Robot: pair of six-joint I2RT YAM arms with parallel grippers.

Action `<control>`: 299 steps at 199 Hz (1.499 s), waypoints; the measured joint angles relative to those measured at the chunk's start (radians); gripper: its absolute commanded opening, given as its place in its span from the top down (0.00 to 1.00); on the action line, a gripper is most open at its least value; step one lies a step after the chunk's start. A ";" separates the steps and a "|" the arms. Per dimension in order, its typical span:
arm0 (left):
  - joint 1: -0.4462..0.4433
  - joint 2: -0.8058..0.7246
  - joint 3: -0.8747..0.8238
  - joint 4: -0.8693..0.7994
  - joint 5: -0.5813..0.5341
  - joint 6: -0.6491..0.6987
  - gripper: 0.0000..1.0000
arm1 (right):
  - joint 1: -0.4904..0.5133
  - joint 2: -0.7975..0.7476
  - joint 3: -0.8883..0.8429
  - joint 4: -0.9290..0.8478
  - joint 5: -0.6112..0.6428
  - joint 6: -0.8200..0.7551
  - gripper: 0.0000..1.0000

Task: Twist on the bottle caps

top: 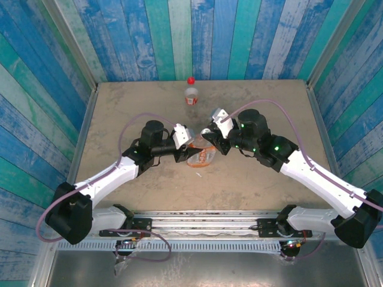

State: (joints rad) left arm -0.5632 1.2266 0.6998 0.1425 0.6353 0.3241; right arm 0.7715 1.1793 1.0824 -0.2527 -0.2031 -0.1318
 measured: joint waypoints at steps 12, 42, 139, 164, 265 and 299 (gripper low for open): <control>0.000 0.000 0.000 0.000 0.002 0.000 0.47 | 0.000 0.000 0.000 0.000 0.000 0.000 0.69; 0.000 0.000 0.000 0.000 0.002 0.000 0.47 | 0.000 0.000 0.000 -0.001 0.000 0.000 0.71; -0.002 0.069 -0.078 0.159 -0.018 -0.031 0.47 | 0.004 0.000 0.071 -0.079 0.014 0.073 0.74; -0.009 0.097 -0.100 0.209 -0.039 -0.030 0.47 | 0.004 0.009 0.116 -0.141 0.036 0.098 0.75; -0.041 0.194 -0.172 0.359 -0.081 -0.014 0.47 | -0.003 0.190 0.300 -0.464 0.132 0.234 0.73; -0.041 0.200 -0.184 0.390 -0.081 -0.014 0.47 | -0.010 0.226 0.321 -0.493 0.109 0.250 0.73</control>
State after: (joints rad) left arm -0.6041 1.4261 0.5156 0.5323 0.5541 0.3103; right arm 0.7620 1.4055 1.4033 -0.7460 -0.0937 0.1181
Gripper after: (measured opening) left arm 0.537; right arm 0.307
